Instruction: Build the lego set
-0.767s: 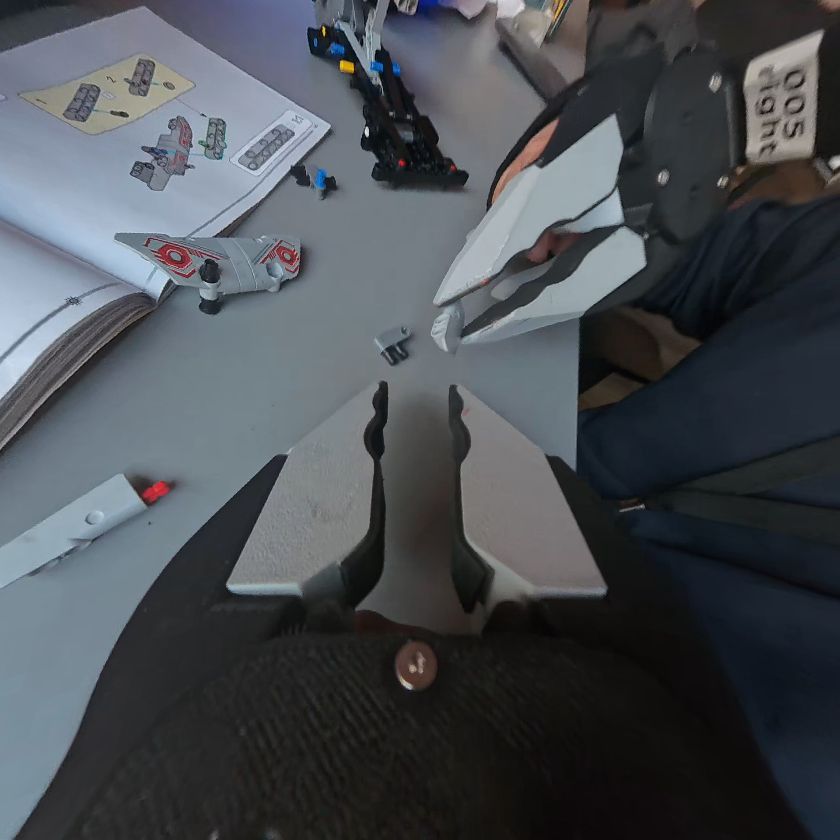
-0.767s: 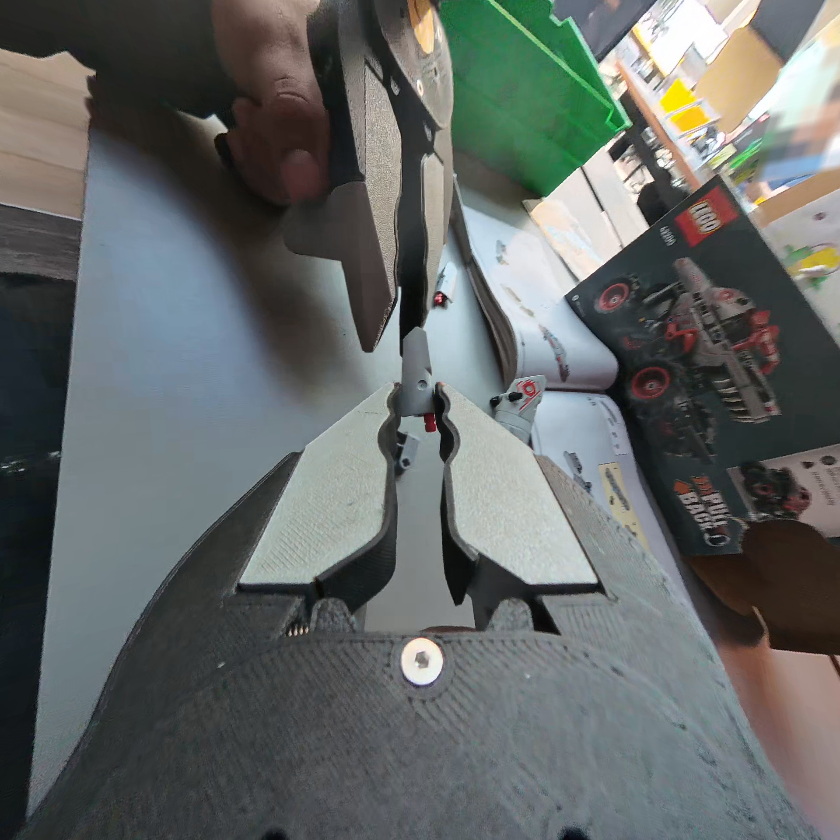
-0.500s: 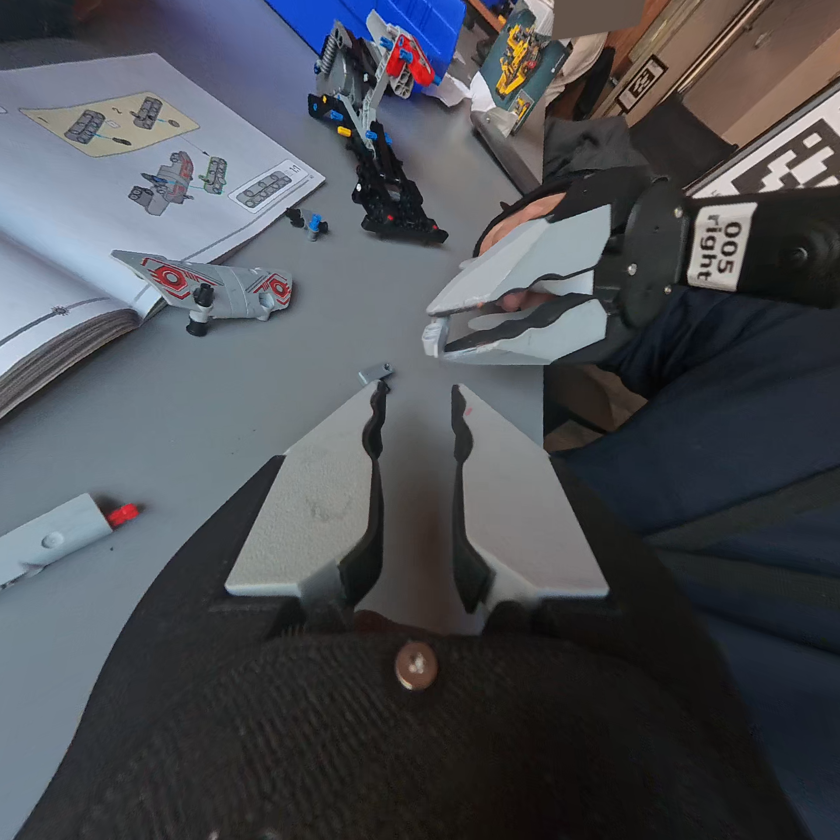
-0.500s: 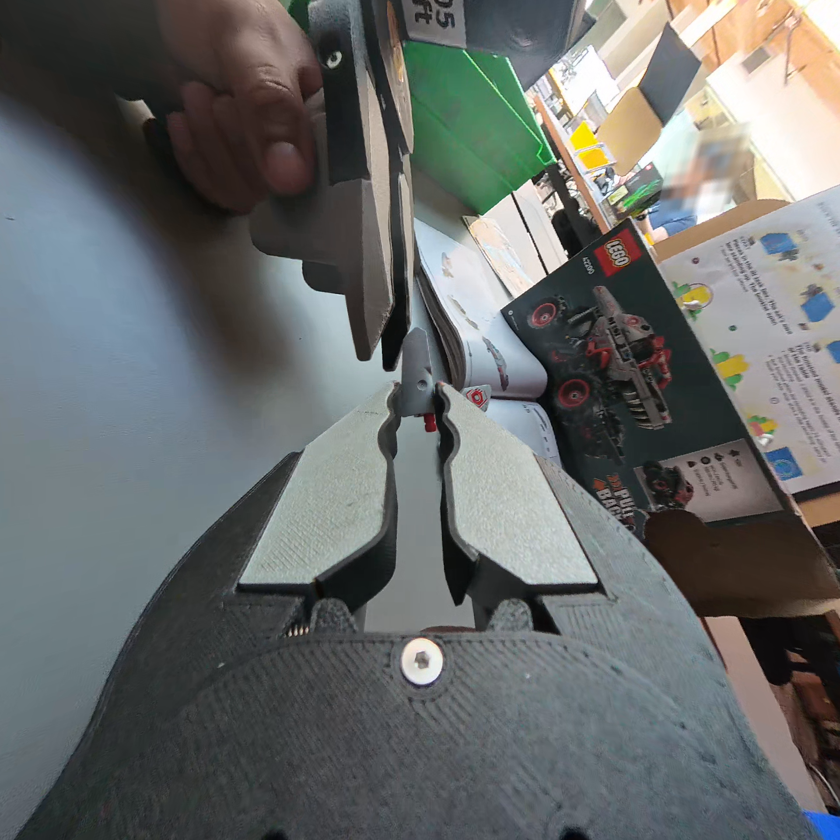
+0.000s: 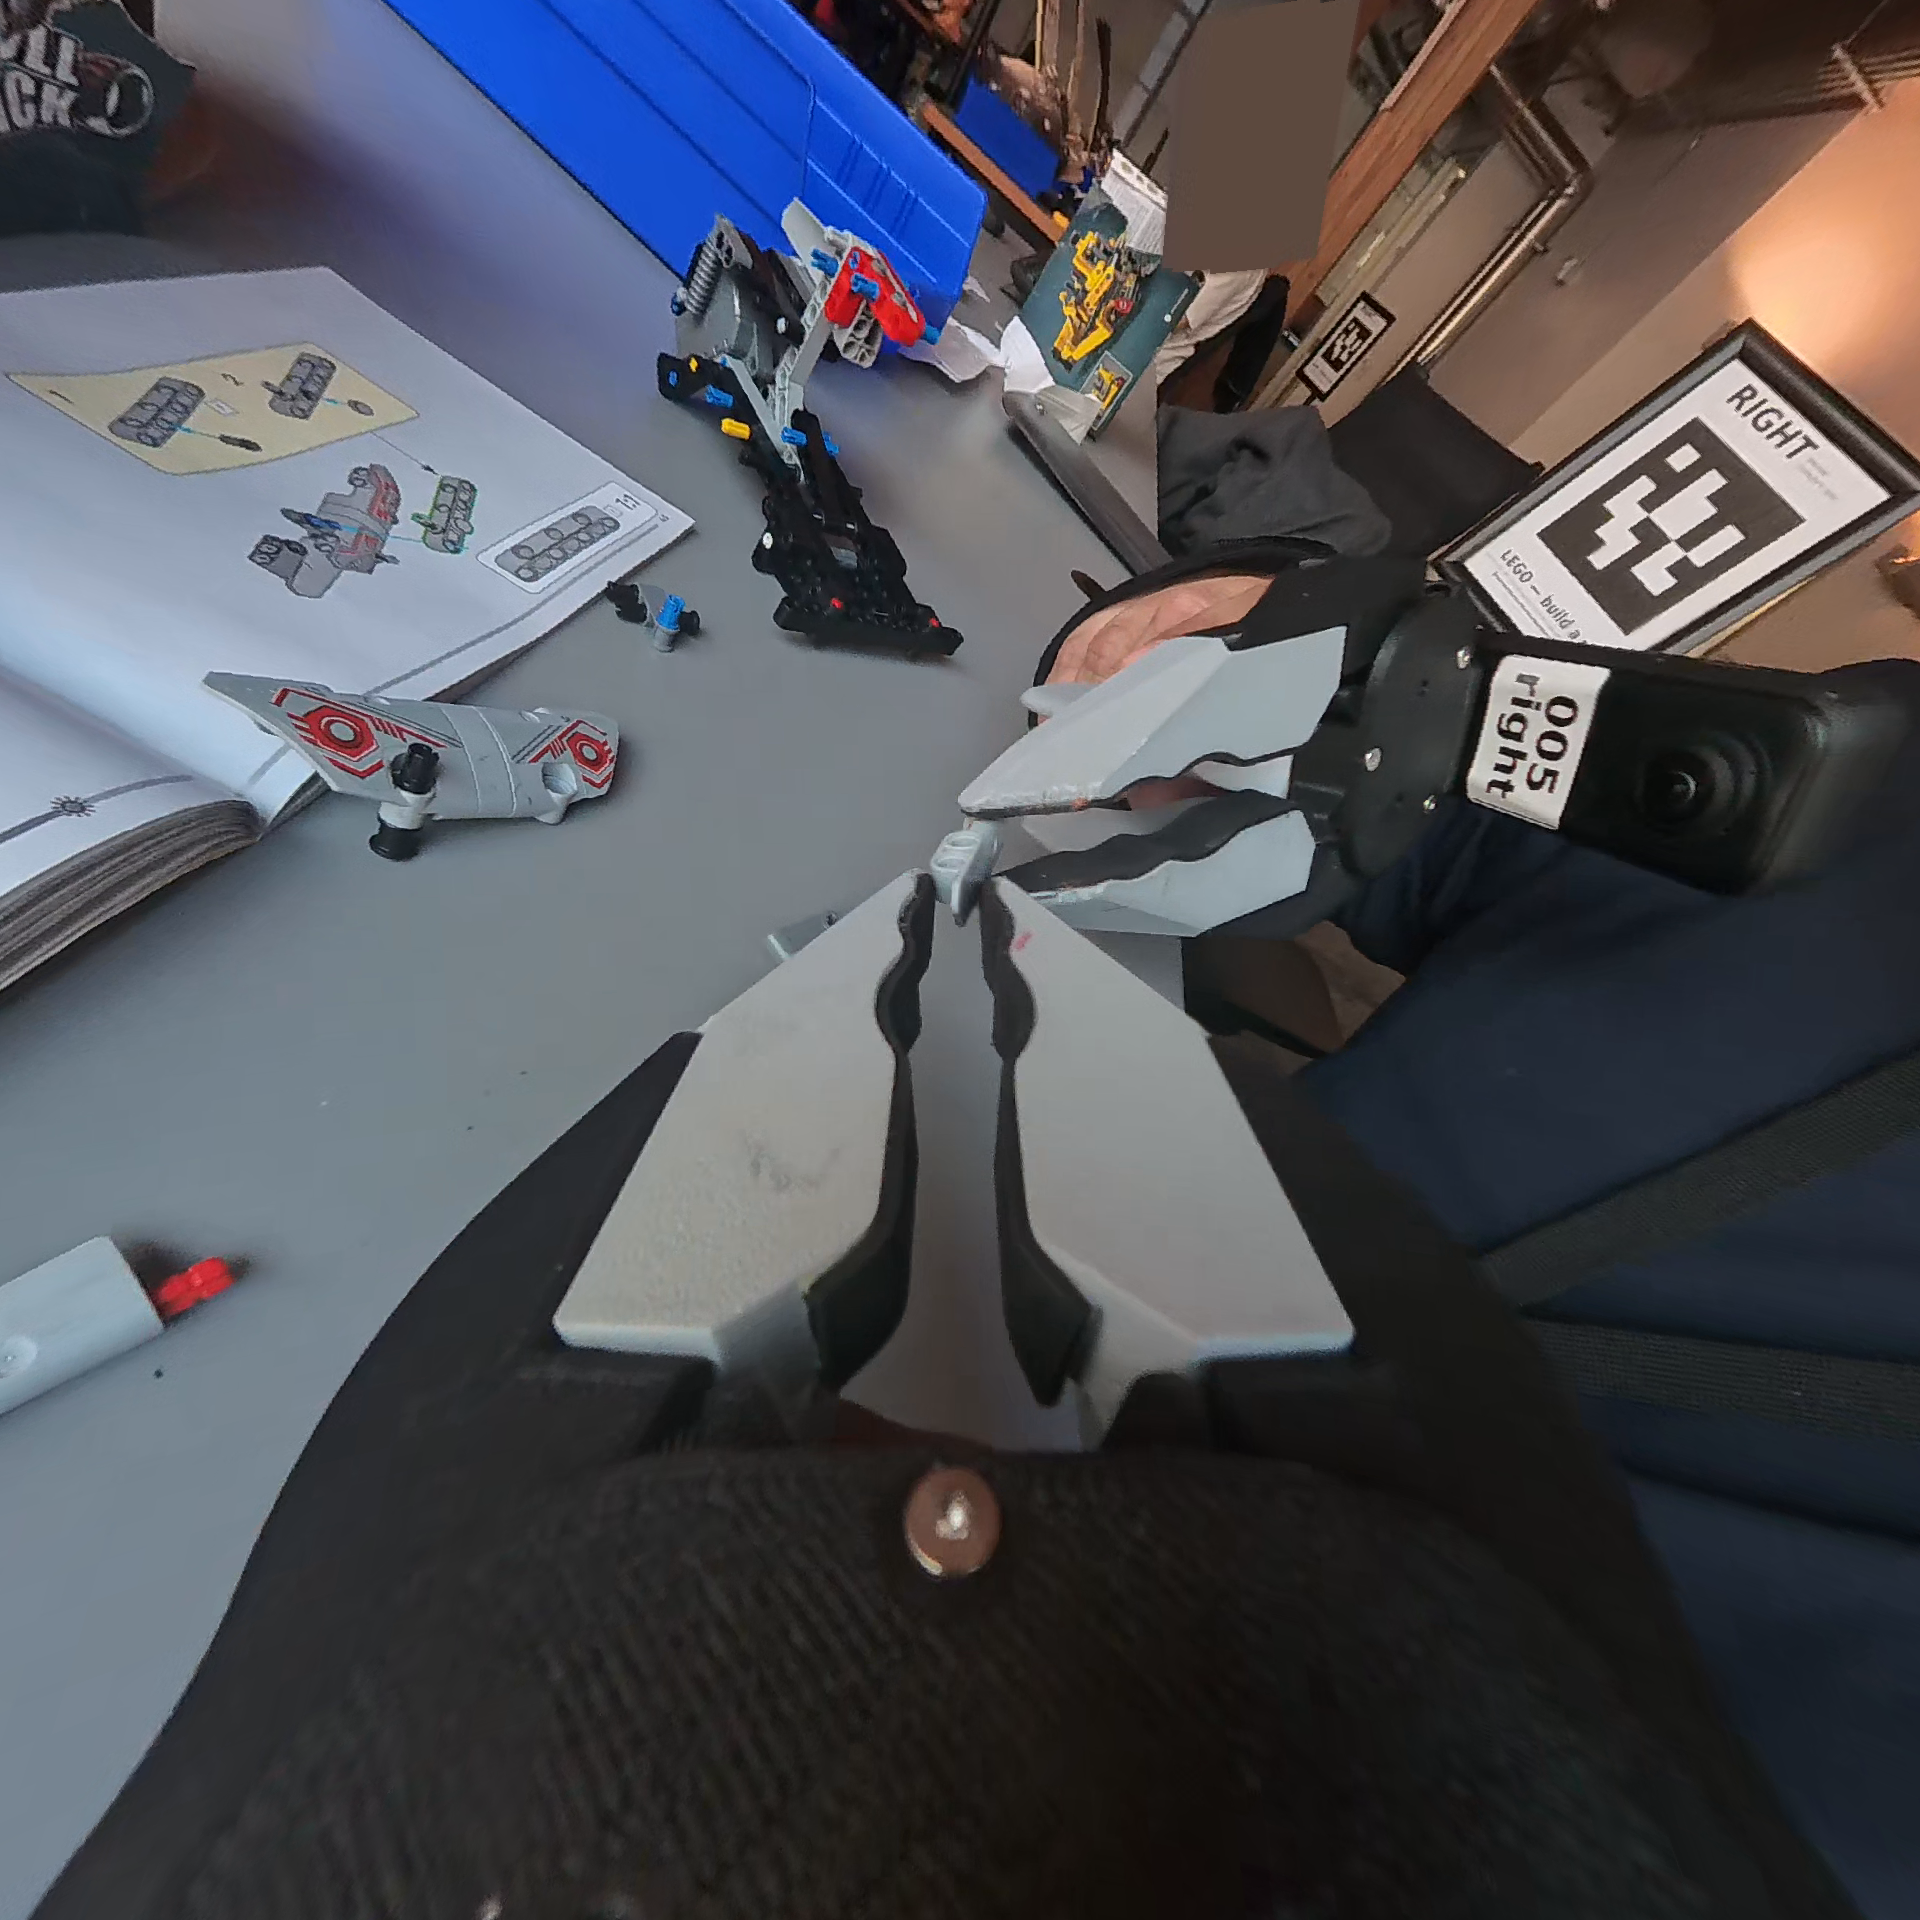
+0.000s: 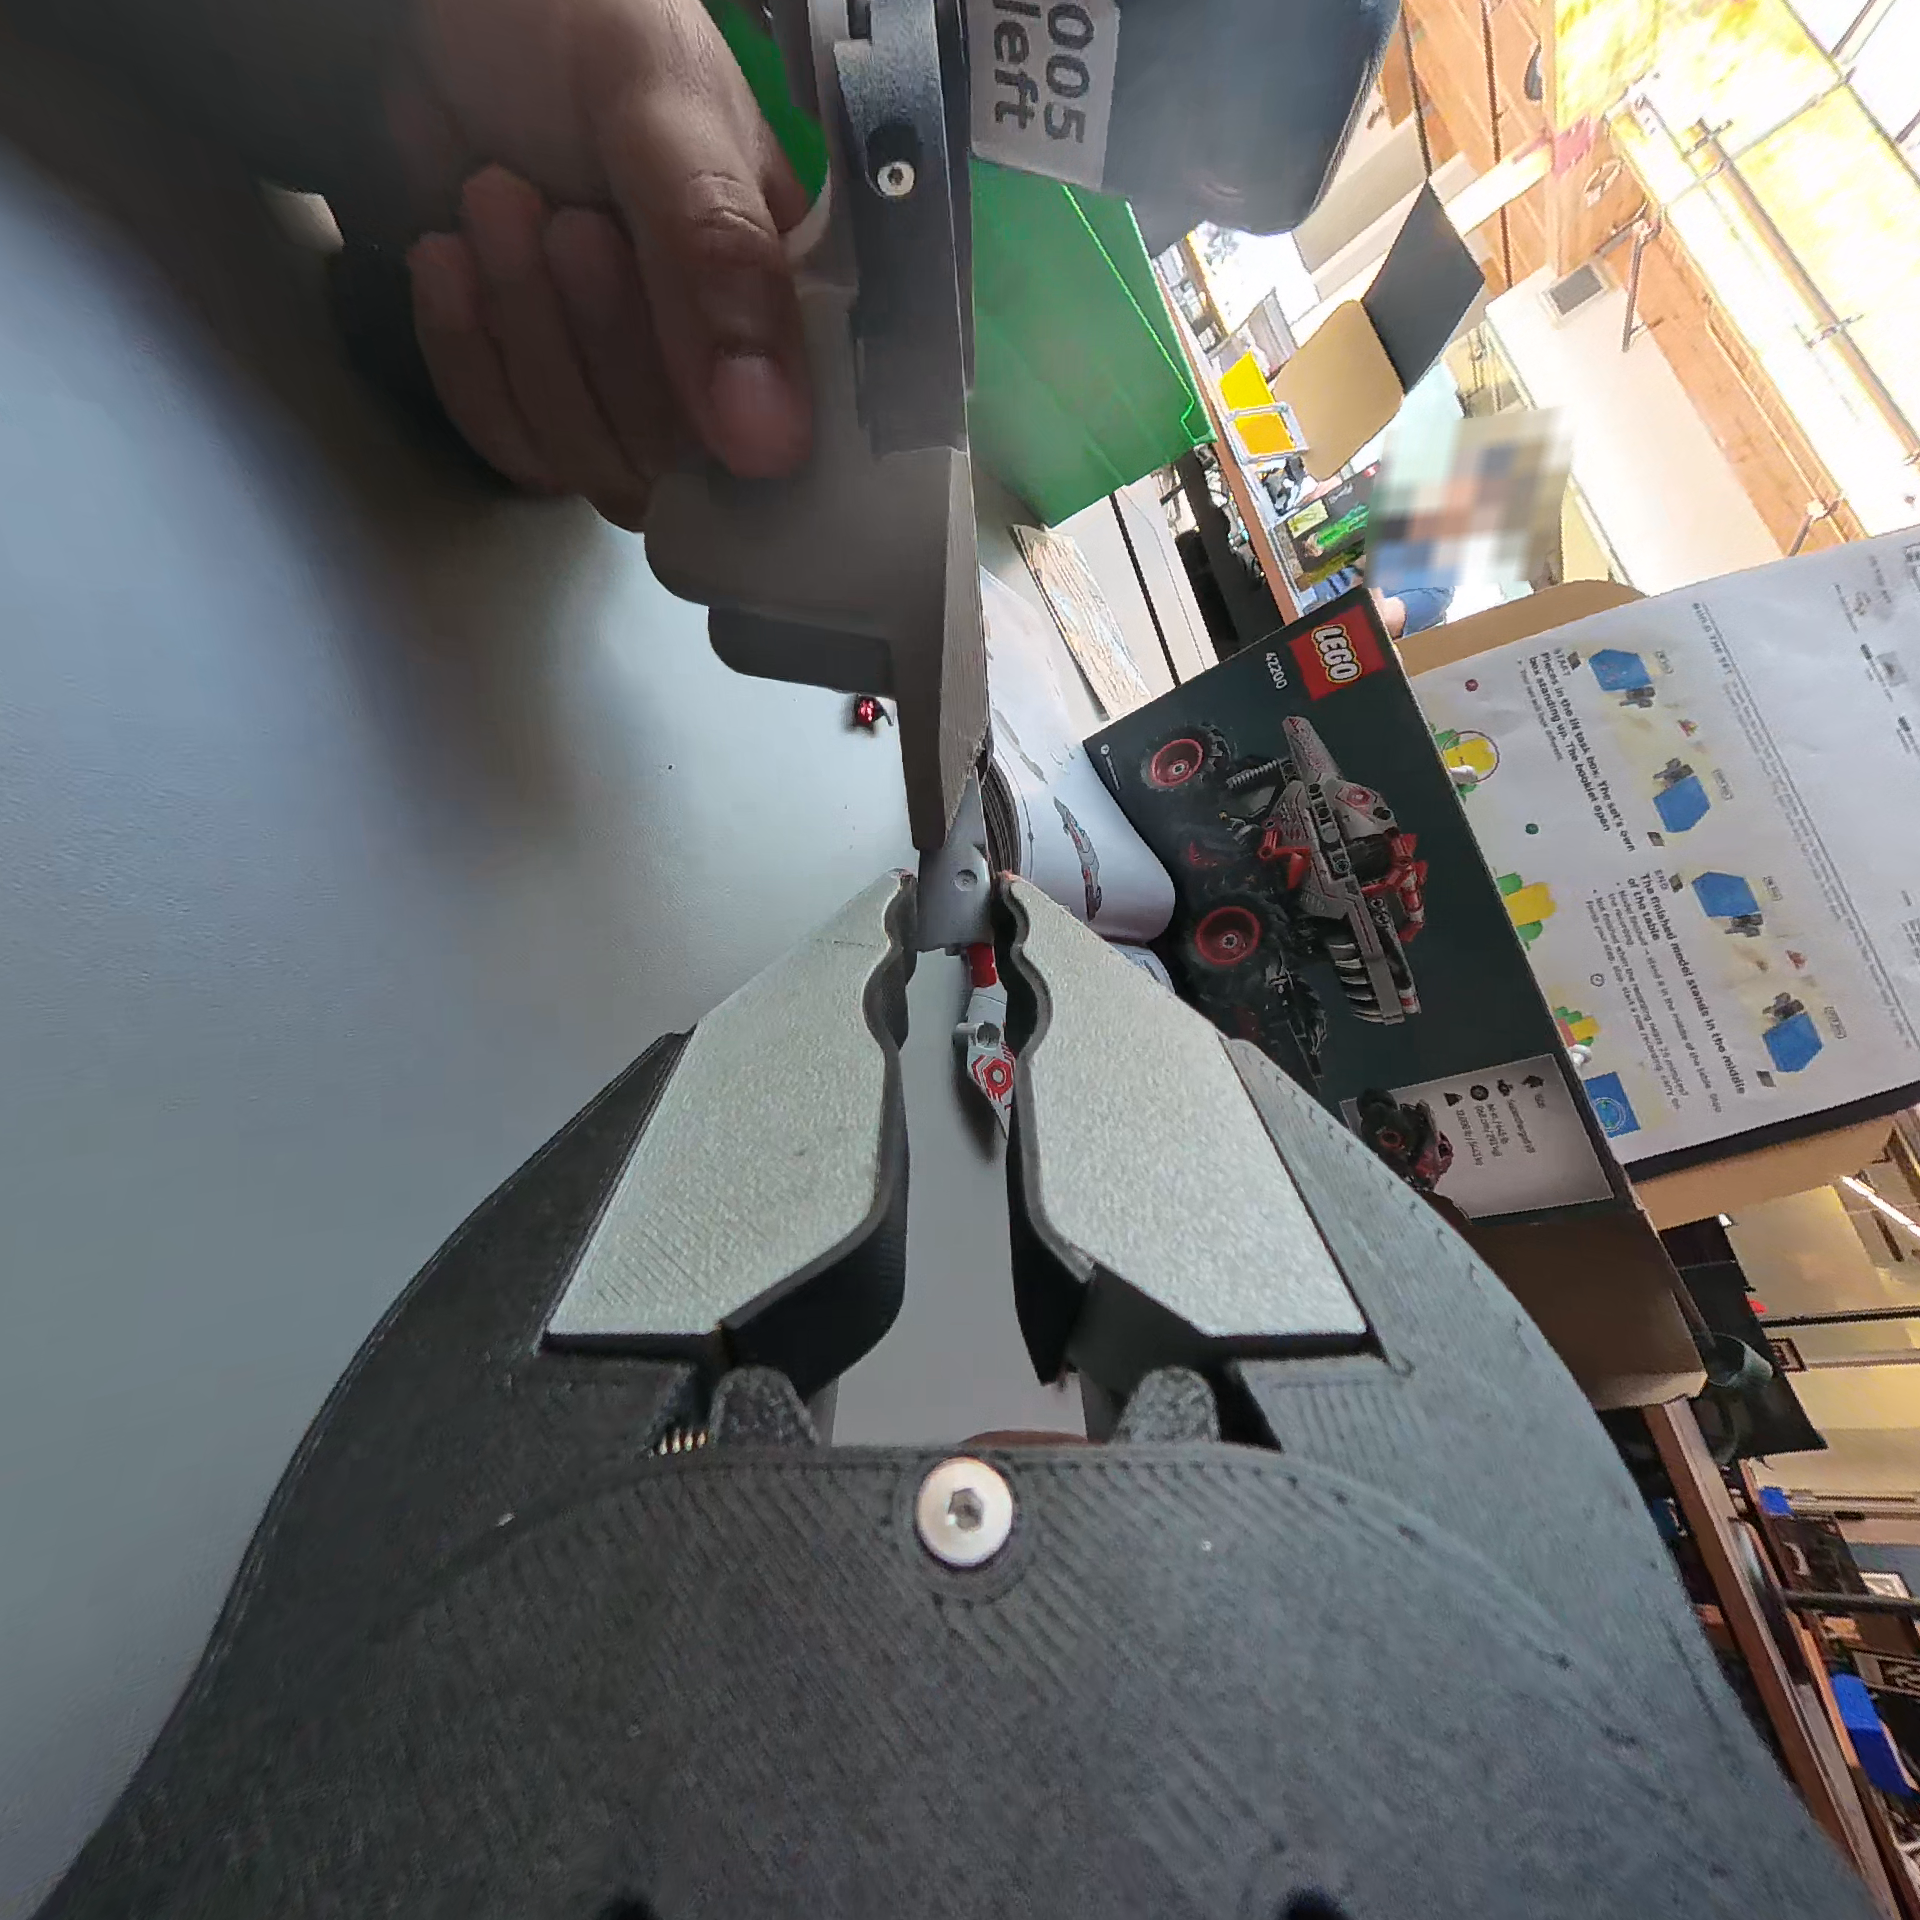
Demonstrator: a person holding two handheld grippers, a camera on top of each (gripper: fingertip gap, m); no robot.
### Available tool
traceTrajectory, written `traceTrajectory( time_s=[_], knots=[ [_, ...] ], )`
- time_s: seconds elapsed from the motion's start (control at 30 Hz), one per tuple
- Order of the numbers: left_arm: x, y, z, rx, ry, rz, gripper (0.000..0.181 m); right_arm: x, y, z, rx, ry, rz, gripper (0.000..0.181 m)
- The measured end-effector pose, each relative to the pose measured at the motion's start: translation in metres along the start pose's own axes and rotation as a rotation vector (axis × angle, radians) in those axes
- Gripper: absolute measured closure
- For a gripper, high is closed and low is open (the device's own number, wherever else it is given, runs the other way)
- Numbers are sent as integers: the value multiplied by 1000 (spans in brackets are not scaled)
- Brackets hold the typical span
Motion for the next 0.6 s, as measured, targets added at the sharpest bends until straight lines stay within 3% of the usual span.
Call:
traceTrajectory(
  time_s=[0.23, 0.47, 0.6],
  knots=[
    [0, 3, -2, -70, -31, 13, 177, 4, 3, -4, -102, 24, 87, 171],
    [11, 0, -12, -250, -205, 113, 178, -2, 26, -49, -760, -97, 438, 172],
    [12, -2, -13, -223, -226, 85, 177, -13, 21, -63, -886, -206, 522, 165]
  ],
)
Point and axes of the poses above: each gripper's, where its closed fingertips meet, x back along the fingers, z out of its top, y = z × x across the jaws, the point moved 8 cm from there along x, back along the fingers, and after that the axes turned 3 degrees about -x, right-handed, at the moved point
